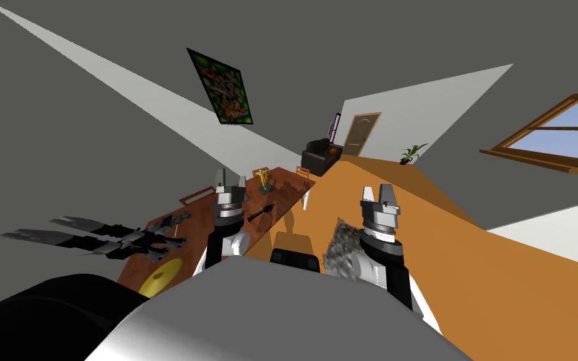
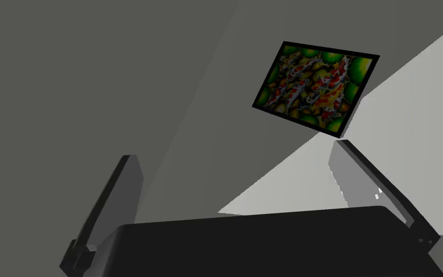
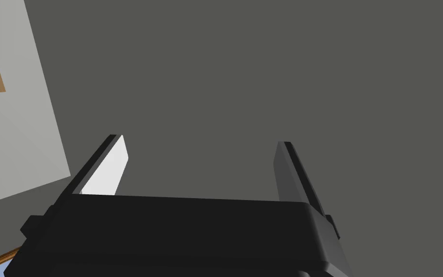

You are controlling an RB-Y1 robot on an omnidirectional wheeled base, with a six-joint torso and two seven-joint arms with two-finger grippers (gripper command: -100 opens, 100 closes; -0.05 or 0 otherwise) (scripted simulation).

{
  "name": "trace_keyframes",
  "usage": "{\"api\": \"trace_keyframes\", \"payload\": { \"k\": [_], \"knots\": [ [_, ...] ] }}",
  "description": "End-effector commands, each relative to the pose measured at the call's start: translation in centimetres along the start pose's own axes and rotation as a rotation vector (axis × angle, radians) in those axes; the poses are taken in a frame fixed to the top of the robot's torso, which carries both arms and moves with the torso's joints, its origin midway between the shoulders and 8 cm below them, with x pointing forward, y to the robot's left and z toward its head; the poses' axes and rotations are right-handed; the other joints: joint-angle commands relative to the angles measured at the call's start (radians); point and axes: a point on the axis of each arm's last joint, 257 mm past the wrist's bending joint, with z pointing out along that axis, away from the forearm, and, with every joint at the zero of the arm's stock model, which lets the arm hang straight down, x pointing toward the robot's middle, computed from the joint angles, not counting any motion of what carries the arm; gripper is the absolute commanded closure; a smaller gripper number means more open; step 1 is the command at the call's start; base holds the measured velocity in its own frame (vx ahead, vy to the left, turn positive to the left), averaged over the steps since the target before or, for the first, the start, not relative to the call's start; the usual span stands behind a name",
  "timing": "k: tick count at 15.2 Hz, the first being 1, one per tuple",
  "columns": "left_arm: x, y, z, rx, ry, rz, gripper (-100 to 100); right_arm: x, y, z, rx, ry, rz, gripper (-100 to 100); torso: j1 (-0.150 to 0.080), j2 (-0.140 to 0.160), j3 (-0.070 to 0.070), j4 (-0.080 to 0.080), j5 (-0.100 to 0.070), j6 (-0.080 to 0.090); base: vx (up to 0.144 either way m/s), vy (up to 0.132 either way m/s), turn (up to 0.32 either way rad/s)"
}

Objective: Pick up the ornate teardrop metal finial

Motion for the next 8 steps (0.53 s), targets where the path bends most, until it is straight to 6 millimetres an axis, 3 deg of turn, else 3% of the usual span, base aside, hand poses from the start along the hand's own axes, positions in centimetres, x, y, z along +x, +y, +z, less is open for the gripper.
{"api": "trace_keyframes", "payload": {
  "k": [1, 3, 5, 6, 8],
  "knots": [
    [0.3, 0.9, -0.1, -0.023, 0.032, 0.005, -100, 0.0, 0.0, 0.0, 0.0, 0.0, 0.0, 0, 0.0, 0.0, 0.0, 0.0, 0.0, 0.0, -0.015, -0.04, -0.024],
    [0.5, 1.7, -0.3, -0.048, 0.053, 0.008, -100, 0.0, 0.0, 0.0, 0.0, 0.0, 0.0, 0, -0.005, 0.002, 0.001, 0.0, -0.001, 0.0, -0.047, -0.109, -0.031],
    [0.6, 4.3, -0.9, -0.119, 0.092, 0.011, -100, 0.0, 0.0, 0.0, 0.0, 0.0, 0.0, 0, -0.007, 0.003, 0.002, 0.001, -0.002, 0.0, -0.038, -0.113, -0.03],
    [0.6, 4.3, -0.9, -0.119, 0.095, 0.012, -100, 0.0, 0.0, 0.0, 0.0, 0.0, 0.0, 0, -0.008, 0.003, 0.002, 0.001, -0.002, 0.0, -0.017, -0.105, -0.031],
    [0.3, 7.7, -1.8, -0.214, 0.127, 0.014, -100, 0.0, 0.0, 0.0, 0.0, 0.0, 0.0, 0, -0.007, 0.001, 0.001, 0.0, -0.002, 0.0, 0.007, -0.089, -0.04]
  ]
}}
